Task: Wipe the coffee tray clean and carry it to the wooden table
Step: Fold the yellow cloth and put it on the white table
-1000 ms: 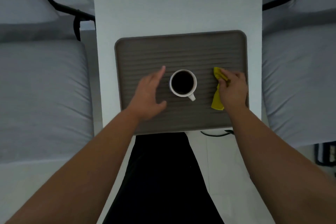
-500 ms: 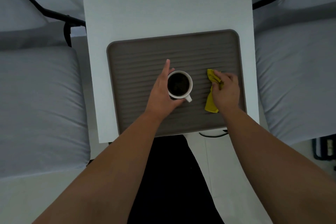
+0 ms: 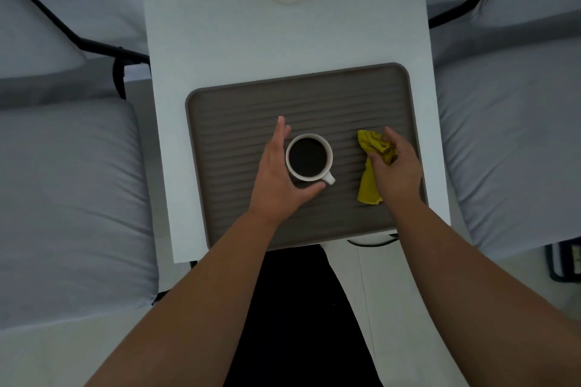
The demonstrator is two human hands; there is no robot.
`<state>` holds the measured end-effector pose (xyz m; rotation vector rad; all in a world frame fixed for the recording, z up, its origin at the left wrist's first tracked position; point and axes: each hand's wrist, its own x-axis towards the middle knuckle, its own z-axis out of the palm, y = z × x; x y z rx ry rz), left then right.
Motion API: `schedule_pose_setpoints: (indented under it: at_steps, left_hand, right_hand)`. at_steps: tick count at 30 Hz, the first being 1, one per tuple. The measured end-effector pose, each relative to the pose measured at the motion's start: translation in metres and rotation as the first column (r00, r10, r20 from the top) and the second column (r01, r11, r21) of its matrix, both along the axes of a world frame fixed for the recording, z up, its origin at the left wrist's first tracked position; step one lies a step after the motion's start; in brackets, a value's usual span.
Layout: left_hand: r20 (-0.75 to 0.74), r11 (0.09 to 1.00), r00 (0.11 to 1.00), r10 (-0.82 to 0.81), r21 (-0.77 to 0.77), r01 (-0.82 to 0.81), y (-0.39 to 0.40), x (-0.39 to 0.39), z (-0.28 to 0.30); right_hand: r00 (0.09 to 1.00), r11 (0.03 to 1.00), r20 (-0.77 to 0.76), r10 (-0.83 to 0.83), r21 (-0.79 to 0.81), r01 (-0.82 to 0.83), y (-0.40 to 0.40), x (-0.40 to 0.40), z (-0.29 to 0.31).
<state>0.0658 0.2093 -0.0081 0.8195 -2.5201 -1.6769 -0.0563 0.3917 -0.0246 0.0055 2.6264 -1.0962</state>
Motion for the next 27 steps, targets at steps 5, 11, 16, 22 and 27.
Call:
schedule_pose_setpoints:
  at_steps: [5, 11, 16, 22, 27]
  left_hand:
    - [-0.031, 1.0, 1.0, -0.001, -0.016, 0.001, -0.007, 0.004, 0.025]
    - [0.007, 0.952, 0.984, -0.178, -0.253, 0.174, 0.002, -0.052, 0.038]
    - [0.195, 0.885, 0.915, -0.354, -0.245, 0.395, 0.014, -0.094, 0.033]
    - [0.222, 0.82, 0.833, -0.507, -0.175, 0.545, 0.04, -0.129, 0.031]
    - [0.196, 0.887, 0.876, -0.442, -0.051, 0.459, 0.061, -0.153, 0.021]
  right_hand:
    - [0.971, 0.974, 0.175, -0.163, -0.129, 0.187, 0.005, -0.009, 0.016]
    - [0.952, 0.959, 0.184, 0.243, 0.099, -0.264, 0.006, -0.035, 0.02]
    - [0.957, 0.95, 0.147, 0.249, 0.154, -0.271, -0.003, -0.051, 0.031]
    - [0.942, 0.991, 0.33, 0.058, -0.136, -0.014, 0.001, -0.067, 0.049]
    - [0.847, 0.877, 0.531, -0.019, -0.398, 0.27, 0.012, -0.087, 0.07]
